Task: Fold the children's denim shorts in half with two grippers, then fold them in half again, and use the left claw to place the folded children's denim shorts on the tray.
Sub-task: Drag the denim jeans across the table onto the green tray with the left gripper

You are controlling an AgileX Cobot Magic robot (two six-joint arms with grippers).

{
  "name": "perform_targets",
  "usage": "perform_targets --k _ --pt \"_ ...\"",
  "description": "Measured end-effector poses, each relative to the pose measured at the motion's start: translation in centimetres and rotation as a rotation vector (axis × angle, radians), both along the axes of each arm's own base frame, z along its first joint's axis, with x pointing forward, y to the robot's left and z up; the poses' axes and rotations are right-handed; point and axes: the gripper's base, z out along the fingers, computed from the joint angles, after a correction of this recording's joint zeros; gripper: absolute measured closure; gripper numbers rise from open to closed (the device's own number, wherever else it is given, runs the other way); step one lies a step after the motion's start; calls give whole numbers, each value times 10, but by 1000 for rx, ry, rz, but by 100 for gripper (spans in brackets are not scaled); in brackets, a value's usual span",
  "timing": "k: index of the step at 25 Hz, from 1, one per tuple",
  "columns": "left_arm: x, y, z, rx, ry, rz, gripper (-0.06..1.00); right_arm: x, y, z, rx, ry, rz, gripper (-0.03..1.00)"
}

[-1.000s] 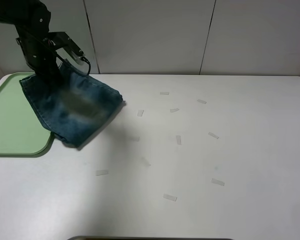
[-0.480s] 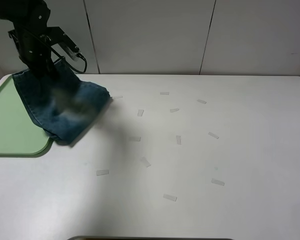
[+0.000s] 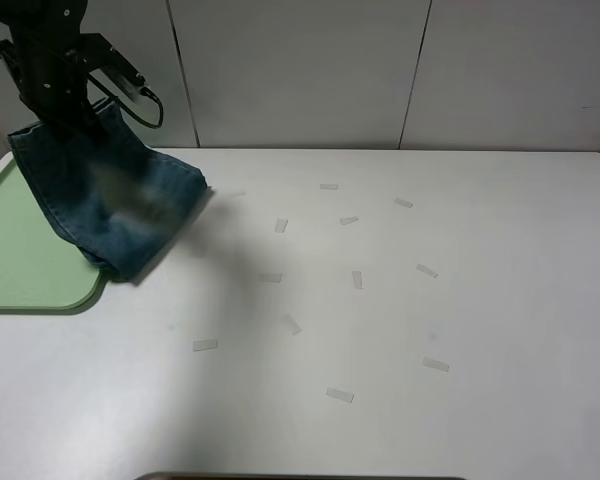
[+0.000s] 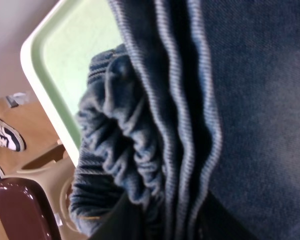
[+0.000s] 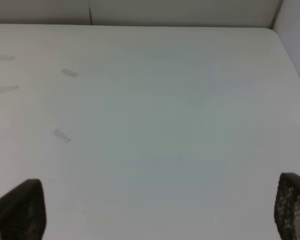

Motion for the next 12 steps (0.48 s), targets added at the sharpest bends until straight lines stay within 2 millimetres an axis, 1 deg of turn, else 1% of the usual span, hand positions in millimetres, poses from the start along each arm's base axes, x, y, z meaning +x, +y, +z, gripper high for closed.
perform_targets --k 2,4,5,9,12 --pt "0 4 -1 -1 1 13 80 0 0 0 0 0 0 27" --pt "-2 12 -5 -3 9 43 80 0 0 0 0 0 0 27" --pt "-4 23 -9 -5 19 76 80 0 0 0 0 0 0 27" --pt "-9 45 -19 -7 44 129 80 0 0 0 0 0 0 27" --pt "-11 60 -22 -11 44 157 80 0 0 0 0 0 0 27"
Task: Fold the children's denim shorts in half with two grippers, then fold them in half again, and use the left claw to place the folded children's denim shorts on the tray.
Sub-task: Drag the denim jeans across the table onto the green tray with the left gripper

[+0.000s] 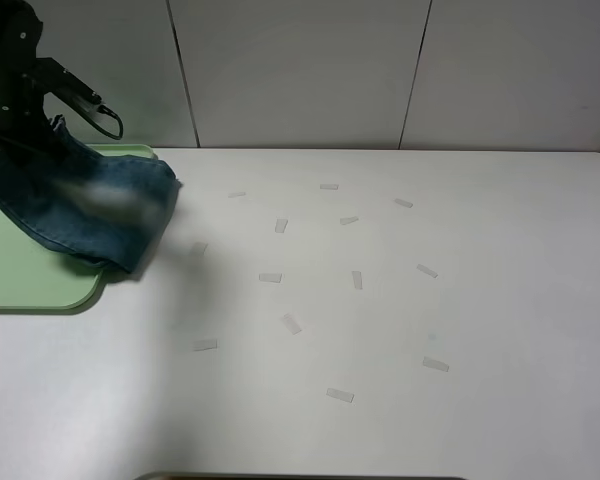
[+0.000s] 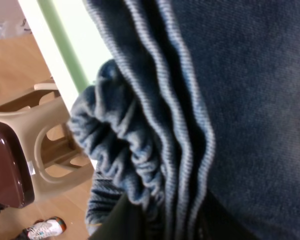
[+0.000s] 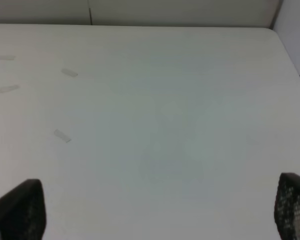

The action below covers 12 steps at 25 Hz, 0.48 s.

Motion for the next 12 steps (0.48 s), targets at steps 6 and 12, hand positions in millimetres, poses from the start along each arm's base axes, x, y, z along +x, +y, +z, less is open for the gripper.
perform_targets --k 6,12 --pt "1 20 0 -9 -29 29 80 0 0 0 0 0 0 27" --pt "1 35 0 -7 -42 21 80 0 0 0 0 0 0 27"
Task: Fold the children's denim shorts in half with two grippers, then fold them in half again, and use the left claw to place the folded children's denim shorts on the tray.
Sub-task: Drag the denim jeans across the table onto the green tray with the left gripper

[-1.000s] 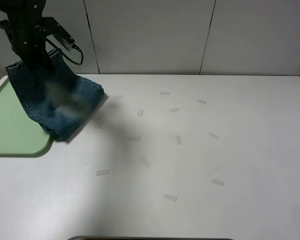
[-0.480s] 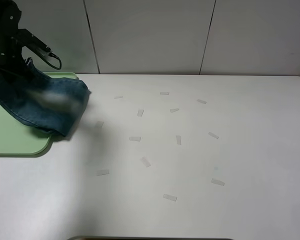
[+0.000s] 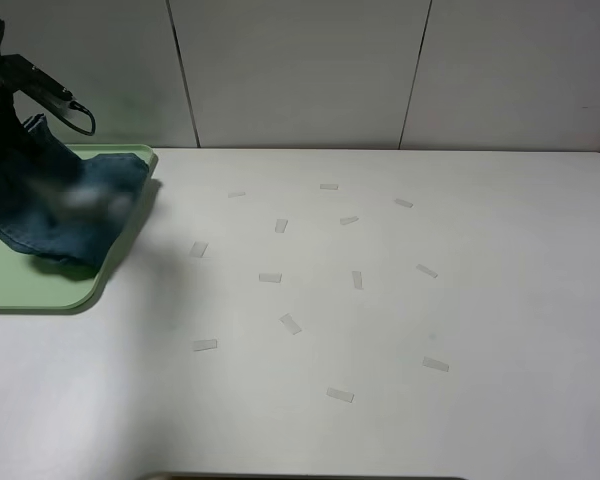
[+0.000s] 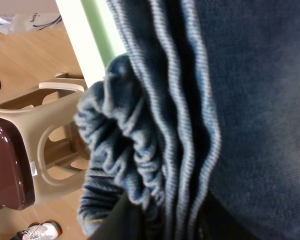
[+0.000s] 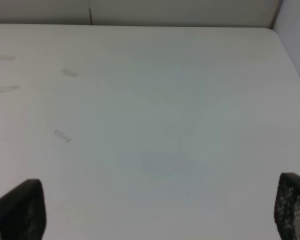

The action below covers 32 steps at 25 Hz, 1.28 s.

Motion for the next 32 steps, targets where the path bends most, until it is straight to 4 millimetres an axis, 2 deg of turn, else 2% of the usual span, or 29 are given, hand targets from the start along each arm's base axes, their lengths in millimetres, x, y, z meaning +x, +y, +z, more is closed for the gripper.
perform_targets --k 10,20,32 --pt "0 5 0 6 -4 -11 80 0 0 0 0 0 0 27" --pt "-3 8 -1 -46 -47 145 80 0 0 0 0 0 0 27" --pt "-4 12 -1 -50 -53 163 80 0 0 0 0 0 0 27"
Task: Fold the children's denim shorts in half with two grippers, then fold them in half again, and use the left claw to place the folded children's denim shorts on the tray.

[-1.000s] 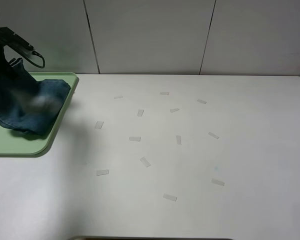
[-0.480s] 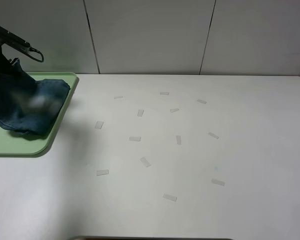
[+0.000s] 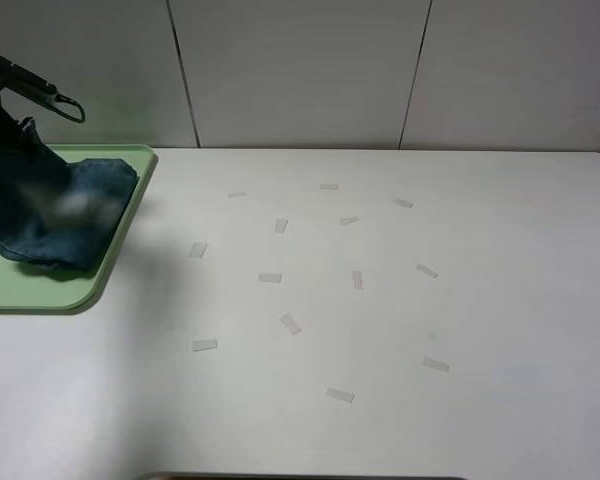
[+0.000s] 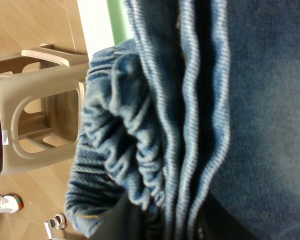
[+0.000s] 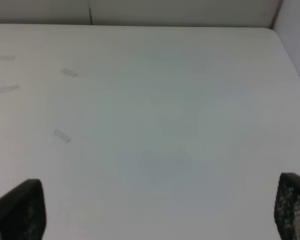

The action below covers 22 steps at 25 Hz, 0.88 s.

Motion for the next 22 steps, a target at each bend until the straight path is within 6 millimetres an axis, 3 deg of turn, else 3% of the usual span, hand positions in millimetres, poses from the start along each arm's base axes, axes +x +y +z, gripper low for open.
perform_targets --k 4,6,8,11,13,16,22 --pt "1 1 0 -3 -11 -3 80 0 0 0 0 0 0 27" --pt "1 1 0 -2 -12 -4 71 0 0 0 0 0 0 27" --pt "1 1 0 2 -13 -8 52 0 0 0 0 0 0 27" --pt "1 1 0 -2 -21 5 14 0 0 0 0 0 0 27" --pt "1 2 0 -6 -30 24 3 0 0 0 0 0 0 27" --pt "1 4 0 -8 -36 41 -3 0 0 0 0 0 0 27" --pt "0 6 0 -9 -37 48 -4 0 0 0 0 0 0 27"
